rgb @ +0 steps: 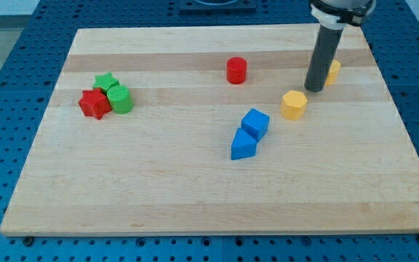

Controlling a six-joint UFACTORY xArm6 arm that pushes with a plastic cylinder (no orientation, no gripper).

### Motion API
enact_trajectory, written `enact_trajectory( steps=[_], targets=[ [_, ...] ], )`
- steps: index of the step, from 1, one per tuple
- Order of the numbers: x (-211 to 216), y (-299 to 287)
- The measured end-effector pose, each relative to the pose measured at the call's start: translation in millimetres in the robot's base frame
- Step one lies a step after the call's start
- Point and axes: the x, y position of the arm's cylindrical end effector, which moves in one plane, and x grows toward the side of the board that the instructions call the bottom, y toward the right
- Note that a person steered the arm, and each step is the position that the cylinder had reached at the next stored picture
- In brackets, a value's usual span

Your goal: Move the yellow heart slightly upwards

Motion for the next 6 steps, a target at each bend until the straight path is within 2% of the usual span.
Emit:
enact_trajectory(
  steps=[6],
  targets=[
    [-30.0, 56.2]
  ],
)
